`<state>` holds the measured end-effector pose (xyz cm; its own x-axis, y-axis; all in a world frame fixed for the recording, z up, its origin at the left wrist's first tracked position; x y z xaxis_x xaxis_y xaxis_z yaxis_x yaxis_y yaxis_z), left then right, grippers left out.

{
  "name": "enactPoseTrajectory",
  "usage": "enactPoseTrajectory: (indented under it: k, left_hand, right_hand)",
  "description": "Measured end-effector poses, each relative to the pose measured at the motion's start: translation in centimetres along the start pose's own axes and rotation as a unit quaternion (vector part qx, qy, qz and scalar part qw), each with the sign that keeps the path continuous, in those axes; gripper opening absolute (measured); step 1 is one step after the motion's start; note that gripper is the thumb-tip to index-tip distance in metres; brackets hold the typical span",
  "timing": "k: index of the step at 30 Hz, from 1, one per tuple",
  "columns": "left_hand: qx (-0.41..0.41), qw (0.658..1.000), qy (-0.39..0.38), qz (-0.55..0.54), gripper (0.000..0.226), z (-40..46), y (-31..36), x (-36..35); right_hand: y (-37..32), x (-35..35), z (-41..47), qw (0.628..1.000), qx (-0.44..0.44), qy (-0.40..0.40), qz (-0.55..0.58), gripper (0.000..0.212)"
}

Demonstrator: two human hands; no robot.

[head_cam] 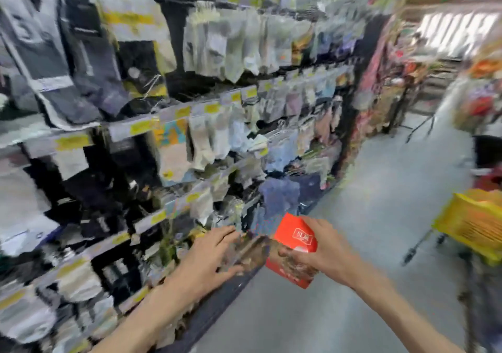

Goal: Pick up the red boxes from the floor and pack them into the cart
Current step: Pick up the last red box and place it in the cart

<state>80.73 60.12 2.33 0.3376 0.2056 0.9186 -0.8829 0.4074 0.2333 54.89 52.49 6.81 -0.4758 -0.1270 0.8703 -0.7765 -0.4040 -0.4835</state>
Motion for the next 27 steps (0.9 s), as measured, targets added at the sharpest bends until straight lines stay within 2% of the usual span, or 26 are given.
enactPoseTrajectory:
  k: [7, 13, 20, 24, 27]
  left_hand:
    - [-0.088, 0.996, -0.012, -0.027, 0.077, 22.1, 6.8, -7.9]
    - [-0.158, 0.987, -0.018, -0.038, 0.077, 38.2, 11.1, -13.5]
    - [-0.245, 0.967, -0.029, -0.059, 0.076, 59.2, 11.6, -21.5]
    - [-0.283, 0.955, -0.033, -0.081, 0.074, 72.1, 12.6, -24.4]
    - [-0.321, 0.943, -0.034, -0.084, 0.073, 81.5, 14.3, -26.8]
  right_hand:
    - [16.3, 12.1, 3.1, 0.99, -0.115, 0.076, 0.006, 0.091]
    - [28.3, 19.6, 7.4, 0.976, -0.185, 0.115, -0.022, 0.089]
    - [43.2, 25.7, 17.5, 0.95, -0.265, 0.164, -0.018, 0.091]
    - [51.2, 29.9, 24.2, 0.931, -0.314, 0.181, -0.031, 0.101]
    - [56.5, 33.7, 28.2, 0.919, -0.337, 0.201, -0.04, 0.096]
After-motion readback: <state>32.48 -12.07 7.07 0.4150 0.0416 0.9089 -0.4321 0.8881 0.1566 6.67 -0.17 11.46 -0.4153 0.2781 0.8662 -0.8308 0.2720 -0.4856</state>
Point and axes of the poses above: each hand's wrist, its own z-axis towards the middle knuckle, its own x-axis out of the back of the hand, y = z × x, the point moved 5 cm from there along z, towards the middle knuckle, and after that the axes turned 4 degrees about -x, right-handed, at the moved point
